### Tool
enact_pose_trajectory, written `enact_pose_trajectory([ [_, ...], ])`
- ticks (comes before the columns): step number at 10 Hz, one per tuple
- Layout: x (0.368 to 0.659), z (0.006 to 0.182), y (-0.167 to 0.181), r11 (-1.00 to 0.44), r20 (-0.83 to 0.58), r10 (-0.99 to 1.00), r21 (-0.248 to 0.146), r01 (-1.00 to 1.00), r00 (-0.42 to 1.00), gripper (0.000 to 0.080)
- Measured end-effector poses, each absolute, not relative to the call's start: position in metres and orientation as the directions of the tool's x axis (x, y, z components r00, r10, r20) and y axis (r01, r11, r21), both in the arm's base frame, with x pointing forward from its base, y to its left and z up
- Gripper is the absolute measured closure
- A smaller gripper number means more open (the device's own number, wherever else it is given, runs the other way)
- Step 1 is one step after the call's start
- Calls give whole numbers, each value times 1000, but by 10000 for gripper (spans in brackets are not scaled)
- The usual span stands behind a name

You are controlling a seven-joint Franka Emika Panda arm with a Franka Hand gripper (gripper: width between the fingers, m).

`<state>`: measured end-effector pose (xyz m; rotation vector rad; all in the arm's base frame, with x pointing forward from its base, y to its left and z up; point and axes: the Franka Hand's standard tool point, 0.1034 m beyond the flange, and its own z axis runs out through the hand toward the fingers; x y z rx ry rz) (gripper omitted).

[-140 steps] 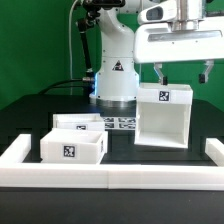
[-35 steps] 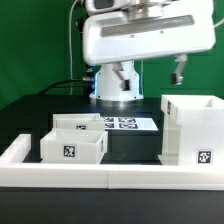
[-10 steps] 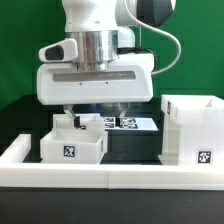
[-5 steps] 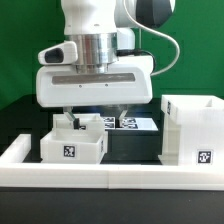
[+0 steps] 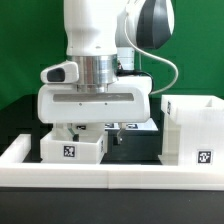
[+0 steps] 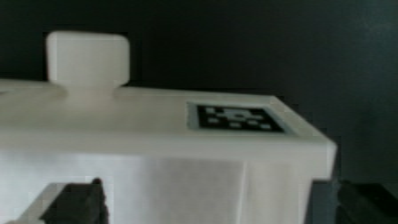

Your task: Assemble drawer

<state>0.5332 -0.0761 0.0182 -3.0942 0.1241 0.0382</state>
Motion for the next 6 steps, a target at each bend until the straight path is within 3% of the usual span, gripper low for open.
enact_pose_trajectory([
  [6,534,5,-73,-996,-8,-84,-28,-85,996,151],
])
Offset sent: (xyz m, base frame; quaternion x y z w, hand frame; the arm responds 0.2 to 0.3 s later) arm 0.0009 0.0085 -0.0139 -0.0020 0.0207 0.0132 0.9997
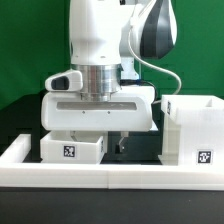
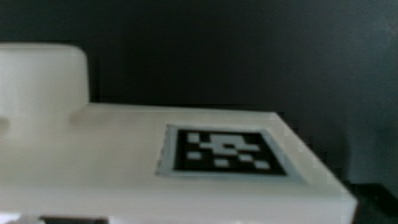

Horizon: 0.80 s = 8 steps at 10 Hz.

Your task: Assemble drawer

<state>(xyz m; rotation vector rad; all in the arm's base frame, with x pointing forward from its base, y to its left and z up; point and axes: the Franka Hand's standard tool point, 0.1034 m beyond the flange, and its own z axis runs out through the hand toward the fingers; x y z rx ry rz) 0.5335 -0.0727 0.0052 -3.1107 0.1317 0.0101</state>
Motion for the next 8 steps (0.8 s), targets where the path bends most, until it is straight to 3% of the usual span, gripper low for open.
enact_pose_trajectory([
  [2,534,5,-70,-996,-7,-80,-28,-80,997,408],
  [3,534,5,-70,-996,-8,-79,-28,-80,997,408],
  [4,534,5,-70,-996,-8,-79,-28,-80,997,586],
  [5,534,5,-70,-996,-8,-79,-28,-80,997,586],
  [6,534,5,-70,-996,-8,-79,-28,-79,997,754],
  [8,534,5,-70,-996,-8,-79,-28,-79,997,759],
])
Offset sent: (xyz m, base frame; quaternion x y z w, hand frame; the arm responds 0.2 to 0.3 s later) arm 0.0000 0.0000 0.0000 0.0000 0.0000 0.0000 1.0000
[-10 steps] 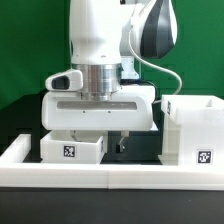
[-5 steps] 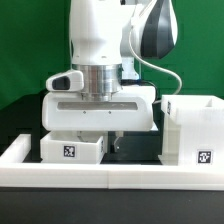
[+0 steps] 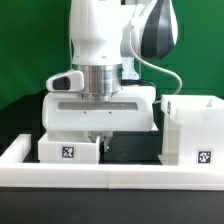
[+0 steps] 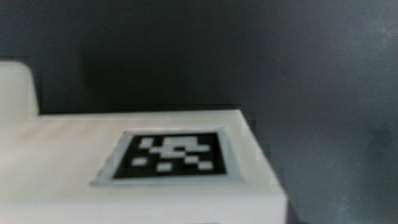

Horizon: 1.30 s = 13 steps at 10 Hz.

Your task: Assemble drawer

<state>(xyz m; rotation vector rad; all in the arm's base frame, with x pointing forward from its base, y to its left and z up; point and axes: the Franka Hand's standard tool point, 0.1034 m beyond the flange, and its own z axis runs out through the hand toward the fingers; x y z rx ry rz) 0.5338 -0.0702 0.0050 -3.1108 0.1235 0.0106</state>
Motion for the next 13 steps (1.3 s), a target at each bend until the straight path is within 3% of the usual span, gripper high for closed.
enact_pose_trajectory([
  [3,534,5,-70,-996,-8,-79,-28,-79,997,759],
  [8,533,27,-59,-989,-37,131,-69,128,991,758],
  [10,532,24,-60,-984,-37,168,-69,165,985,758],
  [13,532,24,-61,-878,-11,476,-60,475,879,758],
])
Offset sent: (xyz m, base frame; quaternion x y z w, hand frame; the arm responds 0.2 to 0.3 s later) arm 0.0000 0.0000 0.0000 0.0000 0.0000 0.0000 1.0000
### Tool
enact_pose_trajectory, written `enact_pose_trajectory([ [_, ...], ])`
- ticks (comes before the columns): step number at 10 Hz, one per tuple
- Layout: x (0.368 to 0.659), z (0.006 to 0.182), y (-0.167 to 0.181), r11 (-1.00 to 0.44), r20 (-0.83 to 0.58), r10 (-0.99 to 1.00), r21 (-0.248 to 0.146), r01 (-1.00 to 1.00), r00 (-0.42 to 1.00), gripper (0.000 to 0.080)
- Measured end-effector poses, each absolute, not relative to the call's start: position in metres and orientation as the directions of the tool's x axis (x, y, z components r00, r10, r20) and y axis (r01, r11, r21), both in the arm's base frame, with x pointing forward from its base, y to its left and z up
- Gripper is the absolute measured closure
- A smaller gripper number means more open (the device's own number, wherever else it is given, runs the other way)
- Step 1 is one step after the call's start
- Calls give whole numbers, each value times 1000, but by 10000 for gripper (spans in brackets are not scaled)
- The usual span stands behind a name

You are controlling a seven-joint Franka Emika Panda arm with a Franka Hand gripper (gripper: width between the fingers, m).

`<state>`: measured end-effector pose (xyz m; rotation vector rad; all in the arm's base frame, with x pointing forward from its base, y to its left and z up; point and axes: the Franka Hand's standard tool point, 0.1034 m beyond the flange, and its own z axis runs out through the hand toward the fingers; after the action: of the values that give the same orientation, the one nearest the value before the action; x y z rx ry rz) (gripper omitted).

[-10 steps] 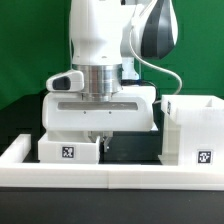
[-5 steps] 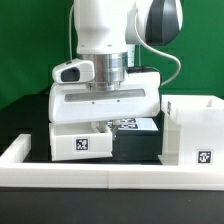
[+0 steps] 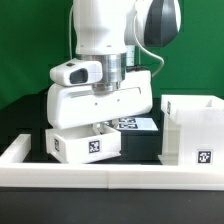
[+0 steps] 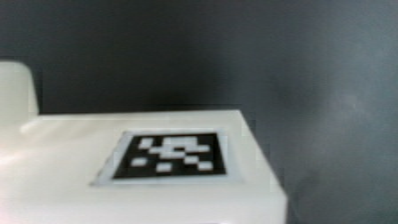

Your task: Assemble drawer

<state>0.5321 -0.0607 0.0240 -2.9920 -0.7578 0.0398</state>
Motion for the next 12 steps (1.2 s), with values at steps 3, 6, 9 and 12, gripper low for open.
enact_pose_trajectory([
  [3,535,26,-59,-745,7,666,-40,665,746,758],
  [6,533,24,-63,-599,5,801,-35,800,599,758],
  [9,537,25,-54,-347,-26,938,-22,938,346,758],
  [12,537,24,-53,-186,-37,982,-24,982,185,758],
])
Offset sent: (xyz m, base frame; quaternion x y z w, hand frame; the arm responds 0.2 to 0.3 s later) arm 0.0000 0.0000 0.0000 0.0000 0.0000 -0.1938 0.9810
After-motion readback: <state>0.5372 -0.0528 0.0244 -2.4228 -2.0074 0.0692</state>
